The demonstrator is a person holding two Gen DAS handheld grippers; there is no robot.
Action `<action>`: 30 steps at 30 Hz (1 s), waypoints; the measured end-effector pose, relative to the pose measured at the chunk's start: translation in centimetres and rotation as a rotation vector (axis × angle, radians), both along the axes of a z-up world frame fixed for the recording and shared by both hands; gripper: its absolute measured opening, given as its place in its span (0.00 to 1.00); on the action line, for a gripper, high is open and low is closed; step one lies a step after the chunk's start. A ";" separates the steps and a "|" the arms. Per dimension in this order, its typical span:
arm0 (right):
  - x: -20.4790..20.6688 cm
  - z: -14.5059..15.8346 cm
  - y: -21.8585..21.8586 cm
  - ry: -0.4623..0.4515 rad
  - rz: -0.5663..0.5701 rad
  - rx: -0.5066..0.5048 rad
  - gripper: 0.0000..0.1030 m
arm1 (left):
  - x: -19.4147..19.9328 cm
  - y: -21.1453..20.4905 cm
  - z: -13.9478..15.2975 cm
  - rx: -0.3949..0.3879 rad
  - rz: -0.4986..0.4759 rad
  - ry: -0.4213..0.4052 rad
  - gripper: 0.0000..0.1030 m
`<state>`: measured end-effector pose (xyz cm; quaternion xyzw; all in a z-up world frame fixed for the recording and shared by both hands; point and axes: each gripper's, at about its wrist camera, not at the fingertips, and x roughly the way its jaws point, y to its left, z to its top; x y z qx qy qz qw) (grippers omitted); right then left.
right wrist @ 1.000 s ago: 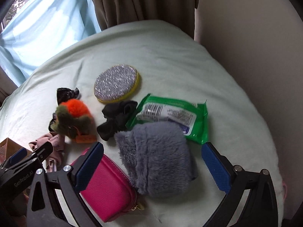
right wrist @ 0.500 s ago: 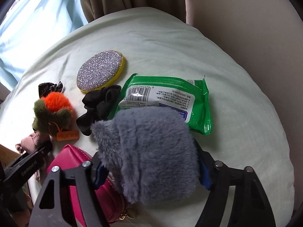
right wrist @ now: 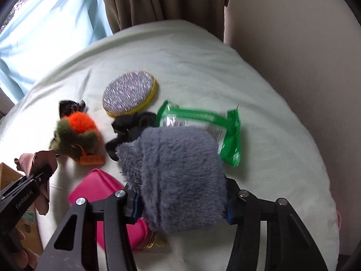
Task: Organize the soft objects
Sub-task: 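Carry the pink fabric and grey sock over the cardboard box with both tools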
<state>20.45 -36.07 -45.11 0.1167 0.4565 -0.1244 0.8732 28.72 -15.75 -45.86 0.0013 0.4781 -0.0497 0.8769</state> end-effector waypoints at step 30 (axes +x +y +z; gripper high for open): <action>-8.0 30.6 19.0 -0.218 0.279 -0.015 0.48 | -12.5 22.4 29.6 -0.101 0.139 -0.165 0.22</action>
